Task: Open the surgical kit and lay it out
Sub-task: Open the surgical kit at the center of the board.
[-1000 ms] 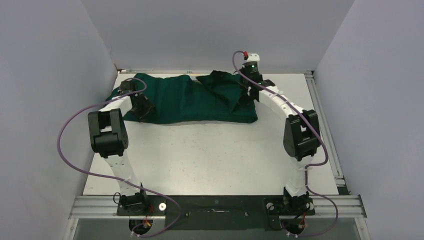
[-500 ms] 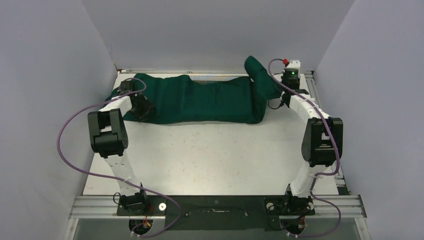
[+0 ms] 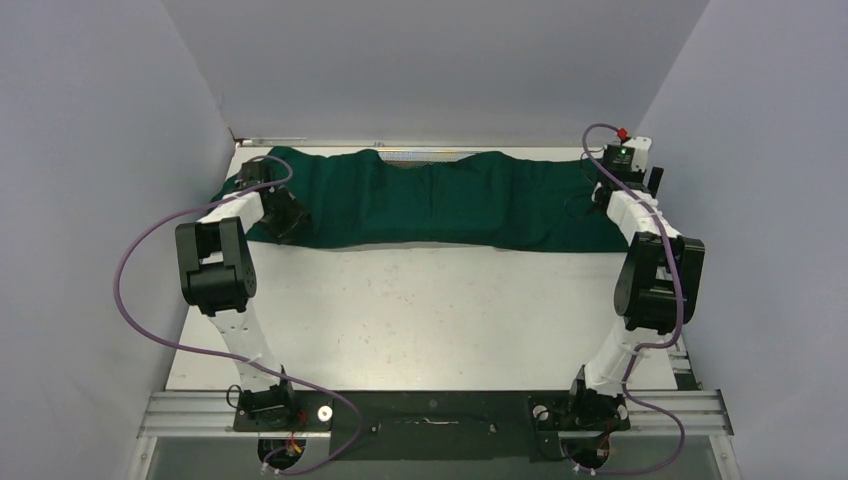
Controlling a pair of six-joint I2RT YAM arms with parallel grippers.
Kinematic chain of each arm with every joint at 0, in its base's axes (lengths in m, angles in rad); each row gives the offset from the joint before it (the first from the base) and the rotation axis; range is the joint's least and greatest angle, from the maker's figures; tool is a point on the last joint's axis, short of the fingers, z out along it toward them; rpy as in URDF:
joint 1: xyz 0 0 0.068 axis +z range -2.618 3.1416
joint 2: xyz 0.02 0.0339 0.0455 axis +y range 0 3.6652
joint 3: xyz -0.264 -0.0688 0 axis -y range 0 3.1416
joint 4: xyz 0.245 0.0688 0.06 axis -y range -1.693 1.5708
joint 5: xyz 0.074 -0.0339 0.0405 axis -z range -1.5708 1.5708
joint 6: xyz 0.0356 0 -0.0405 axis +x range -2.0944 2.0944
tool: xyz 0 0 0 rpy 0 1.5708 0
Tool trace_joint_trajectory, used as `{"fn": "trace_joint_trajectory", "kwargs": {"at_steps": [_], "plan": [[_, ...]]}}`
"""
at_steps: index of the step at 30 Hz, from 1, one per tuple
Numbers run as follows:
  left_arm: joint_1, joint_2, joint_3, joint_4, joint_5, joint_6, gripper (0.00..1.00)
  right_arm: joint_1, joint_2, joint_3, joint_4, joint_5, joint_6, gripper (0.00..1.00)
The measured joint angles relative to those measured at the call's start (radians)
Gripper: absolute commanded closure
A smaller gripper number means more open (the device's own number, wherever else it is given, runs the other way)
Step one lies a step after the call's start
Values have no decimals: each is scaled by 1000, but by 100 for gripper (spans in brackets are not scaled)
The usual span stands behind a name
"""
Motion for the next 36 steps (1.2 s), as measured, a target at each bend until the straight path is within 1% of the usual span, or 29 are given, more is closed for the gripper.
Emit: {"fn": "trace_joint_trajectory", "kwargs": {"at_steps": [2,5,11,15,19,25,32,36], "plan": [[0,0,0,0,1,2,41,0,0,27,-23,-29,21,19],[0,0,1,-1,5,12,39,0,-4,68,-55,-123,53,18],[3,0,26,-15,8,54,30,5,-12,89,-114,-443,179,18],[8,3,101,-50,-7,103,25,28,-11,36,-114,-612,295,19],[8,11,209,-65,-29,159,22,48,21,-21,-124,-706,373,19],[8,33,337,-70,-74,226,20,43,53,-52,-153,-726,397,20],[32,95,500,-121,-136,272,20,-3,82,-56,-161,-714,391,21],[53,95,529,-137,-161,285,20,-37,122,-16,-171,-698,371,23]]}}
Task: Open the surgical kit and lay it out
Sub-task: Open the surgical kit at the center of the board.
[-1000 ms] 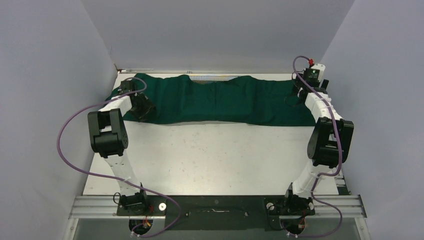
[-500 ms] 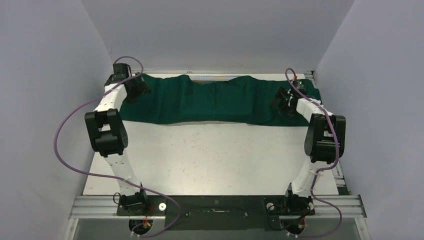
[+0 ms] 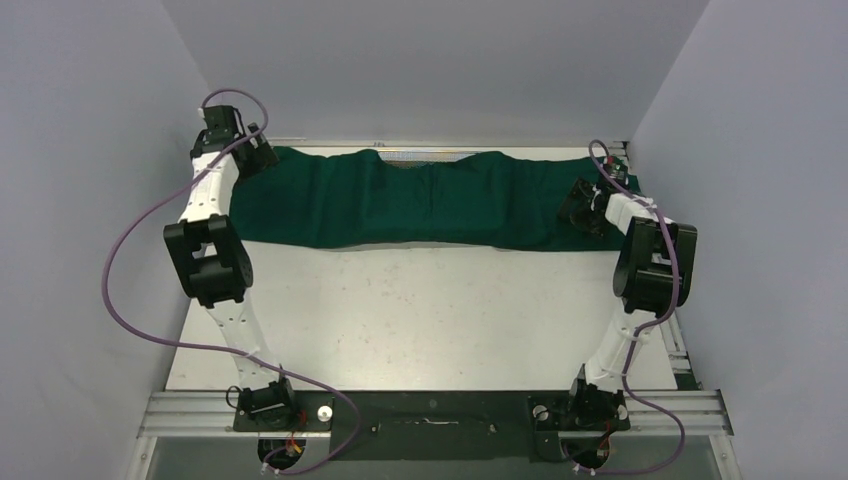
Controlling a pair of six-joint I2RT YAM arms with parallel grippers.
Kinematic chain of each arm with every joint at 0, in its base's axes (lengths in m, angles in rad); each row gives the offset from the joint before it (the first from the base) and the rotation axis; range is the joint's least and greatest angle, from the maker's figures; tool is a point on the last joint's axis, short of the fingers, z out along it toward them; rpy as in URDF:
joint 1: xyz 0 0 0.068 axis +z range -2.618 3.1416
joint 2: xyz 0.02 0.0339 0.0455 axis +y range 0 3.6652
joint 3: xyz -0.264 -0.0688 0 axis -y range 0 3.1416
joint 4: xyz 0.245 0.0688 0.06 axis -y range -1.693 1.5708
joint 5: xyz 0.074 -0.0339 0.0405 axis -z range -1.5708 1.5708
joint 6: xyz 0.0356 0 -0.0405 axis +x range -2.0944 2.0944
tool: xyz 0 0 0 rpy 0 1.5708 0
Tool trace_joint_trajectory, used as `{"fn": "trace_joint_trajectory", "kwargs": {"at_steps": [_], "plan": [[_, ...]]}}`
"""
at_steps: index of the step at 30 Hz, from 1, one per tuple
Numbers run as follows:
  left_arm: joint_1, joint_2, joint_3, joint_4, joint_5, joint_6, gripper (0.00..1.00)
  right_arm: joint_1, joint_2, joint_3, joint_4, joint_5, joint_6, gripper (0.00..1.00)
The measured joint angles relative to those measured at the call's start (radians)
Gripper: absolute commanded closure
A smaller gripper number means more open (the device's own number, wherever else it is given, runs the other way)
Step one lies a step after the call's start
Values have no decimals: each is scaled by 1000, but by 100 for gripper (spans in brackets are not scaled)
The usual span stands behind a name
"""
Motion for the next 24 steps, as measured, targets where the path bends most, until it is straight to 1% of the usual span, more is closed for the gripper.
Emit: {"fn": "trace_joint_trajectory", "kwargs": {"at_steps": [4,8,15,19,22,23,24], "plan": [[11,0,-3,-8,-14,1,20,-22,79,103,-2,27,-21,24],[10,-1,-37,-7,-14,-2,21,-21,125,166,-6,55,-40,24],[11,-6,-168,-11,-30,-43,22,-19,156,206,-2,101,-49,24],[16,-6,-210,-14,-19,-86,22,-19,158,206,4,124,-49,24],[24,-6,-202,-15,-5,-108,18,-19,157,206,6,124,-51,24],[26,-6,-191,-17,-2,-111,13,-19,154,206,6,122,-52,23],[29,-6,-170,-22,-2,-113,6,-20,152,204,6,117,-53,23]]}}
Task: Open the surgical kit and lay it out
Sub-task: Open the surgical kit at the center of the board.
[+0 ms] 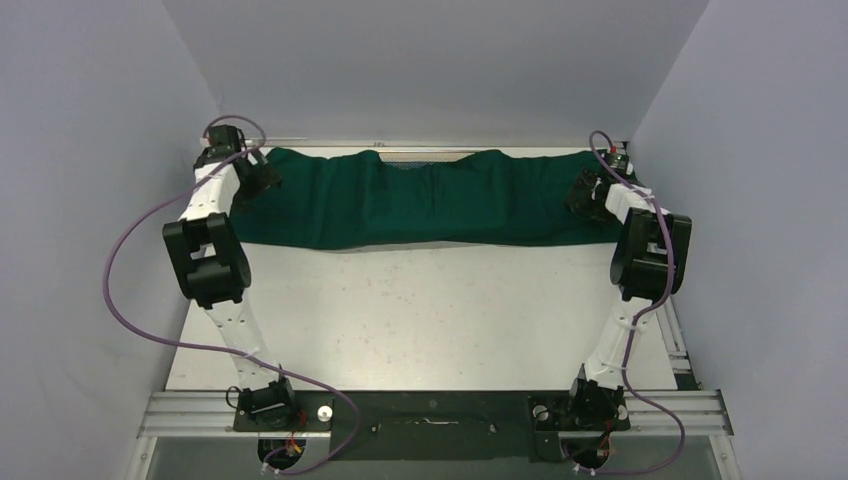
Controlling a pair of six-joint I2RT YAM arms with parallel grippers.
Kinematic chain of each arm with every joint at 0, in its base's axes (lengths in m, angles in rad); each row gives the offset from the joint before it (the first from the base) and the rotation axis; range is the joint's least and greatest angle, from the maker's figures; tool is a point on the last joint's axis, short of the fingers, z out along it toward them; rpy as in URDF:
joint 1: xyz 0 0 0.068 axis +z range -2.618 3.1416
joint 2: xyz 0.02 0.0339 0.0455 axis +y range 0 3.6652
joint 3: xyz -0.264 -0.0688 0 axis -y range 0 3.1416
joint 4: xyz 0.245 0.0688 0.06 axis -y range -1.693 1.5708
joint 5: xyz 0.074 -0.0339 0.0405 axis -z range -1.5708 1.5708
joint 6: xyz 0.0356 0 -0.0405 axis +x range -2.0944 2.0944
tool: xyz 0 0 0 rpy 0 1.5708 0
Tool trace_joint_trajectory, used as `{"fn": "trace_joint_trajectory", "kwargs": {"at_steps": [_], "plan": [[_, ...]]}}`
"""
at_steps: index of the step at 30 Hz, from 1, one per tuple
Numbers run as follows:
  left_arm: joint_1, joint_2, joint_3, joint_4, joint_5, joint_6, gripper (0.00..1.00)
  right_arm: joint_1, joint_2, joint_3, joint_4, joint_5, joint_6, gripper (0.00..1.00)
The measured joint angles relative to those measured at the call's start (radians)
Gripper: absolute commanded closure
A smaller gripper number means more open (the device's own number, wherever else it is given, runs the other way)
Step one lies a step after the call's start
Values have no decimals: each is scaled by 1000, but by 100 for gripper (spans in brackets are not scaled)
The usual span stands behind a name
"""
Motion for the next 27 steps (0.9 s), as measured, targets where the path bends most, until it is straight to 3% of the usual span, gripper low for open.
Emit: {"fn": "trace_joint_trajectory", "kwargs": {"at_steps": [1,11,18,27], "plan": [[1,0,20,-8,0,1,2,-2,-2,0,-2,-5,0,23],[3,-61,284,-39,-48,69,1,-10,-89,43,-77,-19,67,20],[4,-51,384,-29,42,93,8,5,-210,26,-57,4,171,21],[10,209,520,132,142,125,11,68,-314,-40,-82,68,249,20]]}}
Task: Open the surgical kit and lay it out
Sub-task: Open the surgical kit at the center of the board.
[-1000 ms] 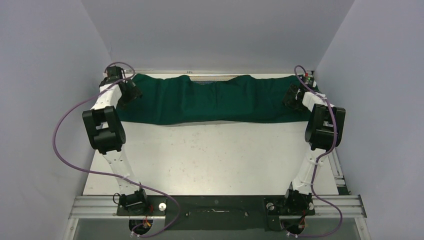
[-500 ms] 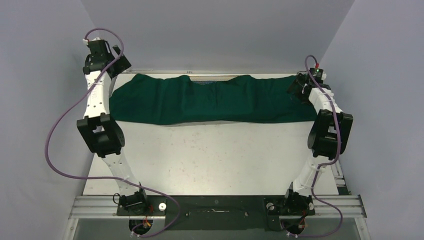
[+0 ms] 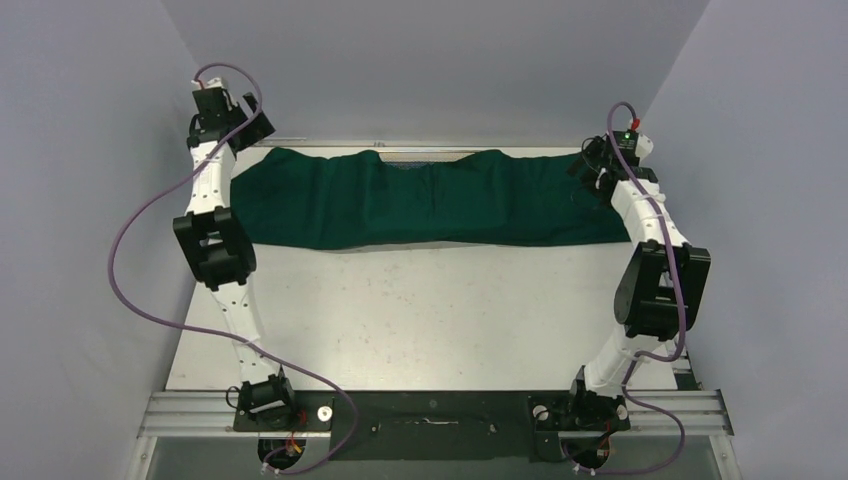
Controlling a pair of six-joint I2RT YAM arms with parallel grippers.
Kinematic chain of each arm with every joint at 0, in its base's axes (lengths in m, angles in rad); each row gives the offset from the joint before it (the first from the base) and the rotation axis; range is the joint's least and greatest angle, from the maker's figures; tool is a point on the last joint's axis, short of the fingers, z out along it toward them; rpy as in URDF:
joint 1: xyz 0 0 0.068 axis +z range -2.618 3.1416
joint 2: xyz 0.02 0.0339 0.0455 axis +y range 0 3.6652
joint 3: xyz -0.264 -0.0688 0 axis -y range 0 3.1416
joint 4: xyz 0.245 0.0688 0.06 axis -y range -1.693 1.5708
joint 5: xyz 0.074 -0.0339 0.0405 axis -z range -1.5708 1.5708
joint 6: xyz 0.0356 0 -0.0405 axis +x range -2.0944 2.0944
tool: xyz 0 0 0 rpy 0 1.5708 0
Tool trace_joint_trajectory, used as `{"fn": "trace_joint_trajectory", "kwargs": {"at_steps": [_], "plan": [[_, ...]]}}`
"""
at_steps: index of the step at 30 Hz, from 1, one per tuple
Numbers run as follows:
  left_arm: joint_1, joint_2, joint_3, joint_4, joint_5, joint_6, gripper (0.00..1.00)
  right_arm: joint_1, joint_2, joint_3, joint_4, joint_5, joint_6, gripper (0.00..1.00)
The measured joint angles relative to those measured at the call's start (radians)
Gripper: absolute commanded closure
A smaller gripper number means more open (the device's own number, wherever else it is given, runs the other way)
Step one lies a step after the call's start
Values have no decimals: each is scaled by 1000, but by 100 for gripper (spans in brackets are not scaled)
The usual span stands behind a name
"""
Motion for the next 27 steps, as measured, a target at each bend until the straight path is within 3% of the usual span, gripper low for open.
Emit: {"fn": "trace_joint_trajectory", "kwargs": {"at_steps": [6,15,21,27], "plan": [[9,140,5,68,34,12,12,18,-44,0,-47,17,6,20],[20,166,-32,216,-47,30,8,36,-64,-24,-110,18,6,20],[32,320,144,223,-22,0,12,37,-64,-24,-149,18,11,20],[41,348,76,222,-20,-69,12,55,-64,-24,-166,21,35,20]]}}
